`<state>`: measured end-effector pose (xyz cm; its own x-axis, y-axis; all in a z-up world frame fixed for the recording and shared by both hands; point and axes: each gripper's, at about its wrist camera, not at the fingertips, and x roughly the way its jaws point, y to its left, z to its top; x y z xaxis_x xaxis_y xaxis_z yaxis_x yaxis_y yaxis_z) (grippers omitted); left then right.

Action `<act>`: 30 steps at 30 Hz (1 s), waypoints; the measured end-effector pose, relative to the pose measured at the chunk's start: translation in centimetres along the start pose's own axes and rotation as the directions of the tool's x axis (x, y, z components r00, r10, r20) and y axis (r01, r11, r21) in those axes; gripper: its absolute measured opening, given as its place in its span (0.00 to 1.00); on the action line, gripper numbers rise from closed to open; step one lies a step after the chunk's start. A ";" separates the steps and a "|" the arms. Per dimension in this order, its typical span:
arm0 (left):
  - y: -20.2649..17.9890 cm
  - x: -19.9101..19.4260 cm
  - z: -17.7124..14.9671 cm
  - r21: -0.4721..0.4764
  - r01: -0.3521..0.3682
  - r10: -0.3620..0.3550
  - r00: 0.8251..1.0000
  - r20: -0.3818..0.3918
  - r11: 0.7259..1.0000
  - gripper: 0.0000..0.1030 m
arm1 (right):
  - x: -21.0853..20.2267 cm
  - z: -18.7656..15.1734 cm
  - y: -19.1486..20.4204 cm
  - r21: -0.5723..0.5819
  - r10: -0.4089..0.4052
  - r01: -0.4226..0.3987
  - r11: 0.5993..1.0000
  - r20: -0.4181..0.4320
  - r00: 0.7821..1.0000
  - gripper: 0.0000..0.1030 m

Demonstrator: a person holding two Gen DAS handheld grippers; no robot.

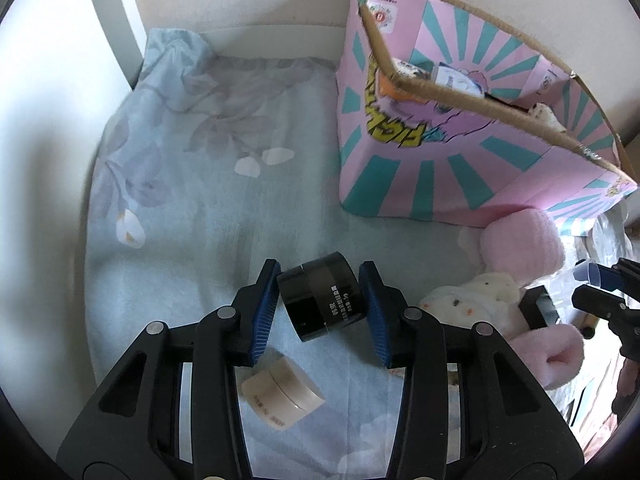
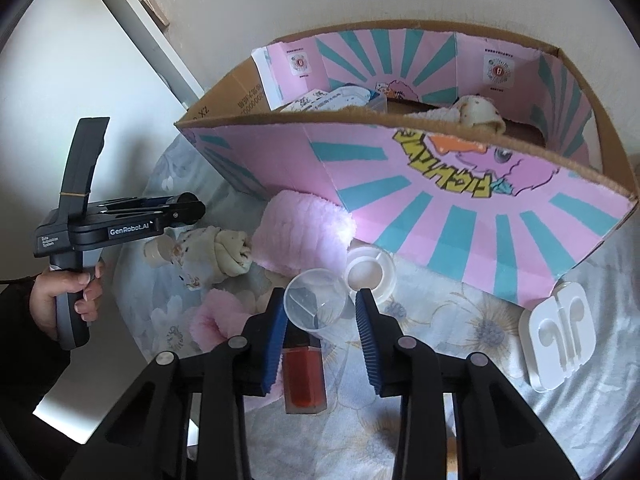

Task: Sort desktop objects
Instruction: 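Grasp the black lens cap with left gripper while right gripper grasps the measuring cup, then carry lens cap and measuring cup into the cardboard box and release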

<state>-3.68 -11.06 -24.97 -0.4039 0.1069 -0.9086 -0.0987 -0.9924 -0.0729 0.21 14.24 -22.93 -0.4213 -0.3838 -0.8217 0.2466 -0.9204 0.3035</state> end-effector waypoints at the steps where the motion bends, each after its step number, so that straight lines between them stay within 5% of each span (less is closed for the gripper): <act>1: 0.1 -0.3 0.1 0.002 0.003 -0.003 1.000 0.000 1.000 0.36 | -0.3 0.1 0.1 0.001 -0.003 0.003 1.000 0.004 1.000 0.31; 17: -1.2 -8.5 3.5 0.032 0.079 -0.080 0.995 0.056 0.996 0.36 | -7.2 3.0 2.4 -0.049 -0.022 0.025 0.998 0.059 0.998 0.31; 30: -3.8 -12.2 8.7 0.095 0.118 -0.130 0.983 0.133 0.988 0.36 | -11.4 8.1 3.0 -0.102 -0.132 0.148 0.984 0.149 0.980 0.31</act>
<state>-6.35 -8.10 -10.06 -0.5046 0.2424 -0.8286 -0.2317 -0.9626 -0.1405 -1.33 15.21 -8.75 -0.5756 -0.2659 -0.7733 0.2693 -0.9545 0.1278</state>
